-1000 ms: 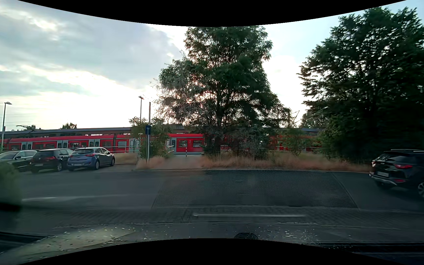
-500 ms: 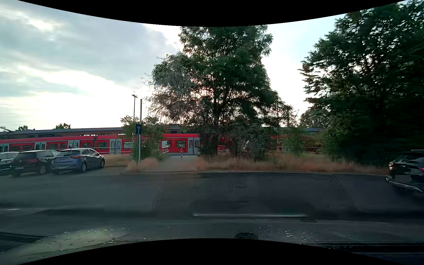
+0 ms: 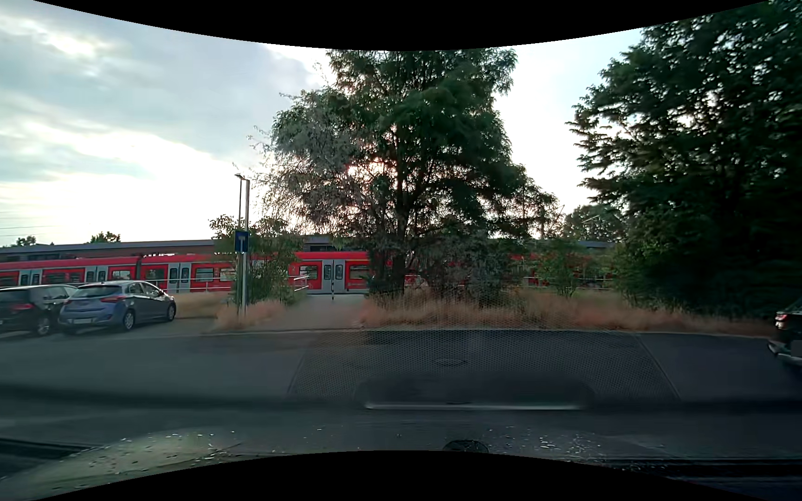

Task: Follow the waypoints while adhering to traffic rules and regulations

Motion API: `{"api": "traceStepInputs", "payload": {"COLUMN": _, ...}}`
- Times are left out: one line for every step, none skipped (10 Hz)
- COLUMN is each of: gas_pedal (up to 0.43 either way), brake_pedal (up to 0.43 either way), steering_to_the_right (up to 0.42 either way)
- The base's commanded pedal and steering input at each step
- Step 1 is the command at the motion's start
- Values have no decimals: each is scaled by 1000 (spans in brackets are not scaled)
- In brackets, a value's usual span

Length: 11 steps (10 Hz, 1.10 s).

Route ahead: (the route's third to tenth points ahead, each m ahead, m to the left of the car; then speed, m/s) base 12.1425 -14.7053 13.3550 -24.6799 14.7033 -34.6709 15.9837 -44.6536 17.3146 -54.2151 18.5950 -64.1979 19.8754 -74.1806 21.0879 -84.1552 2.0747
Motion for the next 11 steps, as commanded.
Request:
{"api": "traceStepInputs", "payload": {"gas_pedal": 0, "brake_pedal": 91, "steering_to_the_right": 53}}
{"api": "traceStepInputs", "payload": {"gas_pedal": 0, "brake_pedal": 91, "steering_to_the_right": 53}}
{"api": "traceStepInputs", "payload": {"gas_pedal": 0, "brake_pedal": 98, "steering_to_the_right": 54}}
{"api": "traceStepInputs", "payload": {"gas_pedal": 0, "brake_pedal": 98, "steering_to_the_right": 54}}
{"api": "traceStepInputs", "payload": {"gas_pedal": 0, "brake_pedal": 104, "steering_to_the_right": 55}}
{"api": "traceStepInputs", "payload": {"gas_pedal": 0, "brake_pedal": 104, "steering_to_the_right": 57}}
{"api": "traceStepInputs", "payload": {"gas_pedal": 0, "brake_pedal": 110, "steering_to_the_right": 61}}
{"api": "traceStepInputs", "payload": {"gas_pedal": 0, "brake_pedal": 116, "steering_to_the_right": 63}}
{"api": "traceStepInputs", "payload": {"gas_pedal": 0, "brake_pedal": 116, "steering_to_the_right": 67}}
{"api": "traceStepInputs", "payload": {"gas_pedal": 0, "brake_pedal": 128, "steering_to_the_right": 73}}
{"api": "traceStepInputs", "payload": {"gas_pedal": 0, "brake_pedal": 140, "steering_to_the_right": 78}}
